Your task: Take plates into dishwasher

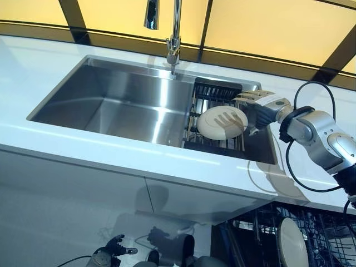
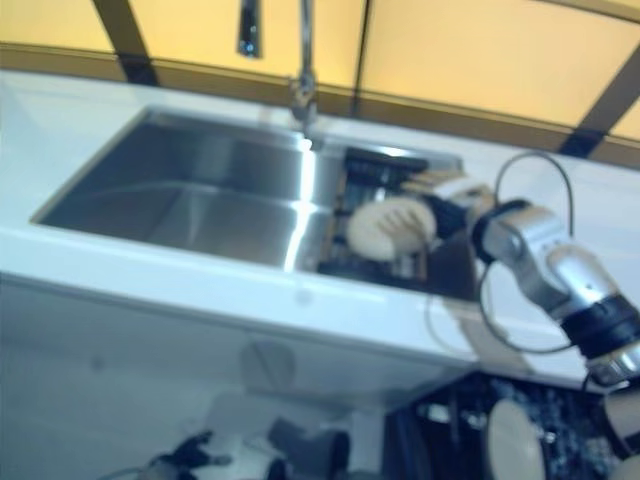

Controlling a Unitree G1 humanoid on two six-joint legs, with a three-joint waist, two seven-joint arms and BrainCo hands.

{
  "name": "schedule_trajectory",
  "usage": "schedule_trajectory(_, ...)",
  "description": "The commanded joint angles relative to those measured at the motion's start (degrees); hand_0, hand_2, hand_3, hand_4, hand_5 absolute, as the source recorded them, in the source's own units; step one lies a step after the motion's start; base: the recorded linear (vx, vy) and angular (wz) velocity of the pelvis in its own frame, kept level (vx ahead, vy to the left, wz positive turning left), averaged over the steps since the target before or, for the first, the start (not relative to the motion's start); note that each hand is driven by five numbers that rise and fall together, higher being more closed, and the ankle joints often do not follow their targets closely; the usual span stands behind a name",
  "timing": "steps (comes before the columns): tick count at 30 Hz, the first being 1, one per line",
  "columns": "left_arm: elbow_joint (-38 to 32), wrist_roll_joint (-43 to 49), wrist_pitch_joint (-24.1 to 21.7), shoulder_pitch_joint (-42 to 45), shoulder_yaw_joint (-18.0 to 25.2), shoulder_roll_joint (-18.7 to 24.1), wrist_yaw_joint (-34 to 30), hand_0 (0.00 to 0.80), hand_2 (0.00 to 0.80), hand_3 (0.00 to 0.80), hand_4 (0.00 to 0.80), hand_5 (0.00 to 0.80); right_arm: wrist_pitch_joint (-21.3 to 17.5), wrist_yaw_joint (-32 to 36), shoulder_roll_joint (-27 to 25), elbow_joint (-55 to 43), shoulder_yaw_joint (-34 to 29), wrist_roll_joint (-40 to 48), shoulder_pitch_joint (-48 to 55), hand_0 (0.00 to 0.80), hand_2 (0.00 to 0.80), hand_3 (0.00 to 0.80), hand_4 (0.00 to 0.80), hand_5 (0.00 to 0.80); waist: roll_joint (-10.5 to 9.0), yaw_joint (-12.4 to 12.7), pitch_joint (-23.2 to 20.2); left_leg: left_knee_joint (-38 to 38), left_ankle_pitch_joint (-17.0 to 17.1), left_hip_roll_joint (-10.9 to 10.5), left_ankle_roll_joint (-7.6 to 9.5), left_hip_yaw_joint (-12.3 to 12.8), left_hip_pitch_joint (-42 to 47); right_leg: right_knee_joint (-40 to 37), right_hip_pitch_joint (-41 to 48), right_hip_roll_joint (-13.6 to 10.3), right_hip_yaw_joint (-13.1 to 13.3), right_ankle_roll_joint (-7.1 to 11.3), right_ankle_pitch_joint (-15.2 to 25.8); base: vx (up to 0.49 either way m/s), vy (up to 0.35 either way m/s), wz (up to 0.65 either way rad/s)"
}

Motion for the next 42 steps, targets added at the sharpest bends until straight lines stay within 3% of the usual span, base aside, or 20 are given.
schedule_trajectory(1, 1.6, -1.1, -1.0, -1.2, 0.8, 1.1, 0.9, 0.000, 0.000, 0.000, 0.000, 0.000, 0.7, 2.2, -1.4, -4.0, -2.3, 1.0, 0.4, 0.000, 0.000, 0.000, 0.000, 0.000, -0.72, -0.4, -0.4, 3.1, -7.3, -0.4, 4.00, 6.9, -0.9, 4.3, 0.1, 0.6, 2.5, 3.60, -8.4, -0.017, 0.036, -0.03)
schedule_trajectory(10, 2.9, -1.1, -0.9, -1.4, 1.4, 1.3, 1.6, 0.000, 0.000, 0.000, 0.000, 0.000, 1.2, 4.2, 1.6, -5.4, -2.6, -0.3, 2.9, 0.000, 0.000, 0.000, 0.000, 0.000, -0.91, -0.6, 0.7, 4.1, -7.8, -0.6, 4.67, 7.6, -1.2, 5.4, -0.8, 0.4, 2.7, 3.94, -8.2, -0.005, 0.018, -0.05)
schedule_trajectory(21, 1.7, -1.7, -0.9, -2.3, 0.0, 1.5, 1.0, 0.000, 0.000, 0.000, 0.000, 0.000, 3.6, -1.5, 4.4, -1.9, -1.8, -2.2, 1.8, 0.000, 0.000, 0.000, 0.000, 0.000, -0.67, -0.2, 2.7, 5.1, -8.0, -0.8, 5.14, 7.3, -2.9, 6.3, -1.9, 0.3, 3.0, 3.80, -8.4, 0.004, -0.007, 0.00)
schedule_trajectory(28, 1.8, -1.4, -0.3, -1.8, -0.2, 1.1, 1.2, 0.000, 0.000, 0.000, 0.000, 0.000, 4.1, -5.5, 3.1, -0.3, -2.2, -1.6, -0.7, 0.000, 0.000, 0.000, 0.000, 0.000, -0.64, 0.0, 2.7, 4.8, -7.8, -0.9, 4.84, 7.0, -3.3, 5.1, -1.1, 0.5, 2.9, 3.35, -8.6, 0.003, -0.014, 0.02)
schedule_trajectory(42, 1.7, -1.0, -0.4, -0.8, 0.0, 0.8, 0.8, 0.000, 0.000, 0.000, 0.000, 0.000, 3.3, -5.2, 2.6, -0.2, -2.5, -2.5, -0.5, 0.000, 0.000, 0.000, 0.000, 0.000, -0.68, 0.2, 1.7, 4.8, -7.7, -0.6, 4.47, 7.1, -2.5, 4.2, 0.5, 0.6, 3.0, 3.24, -8.7, 0.000, -0.001, 0.00)
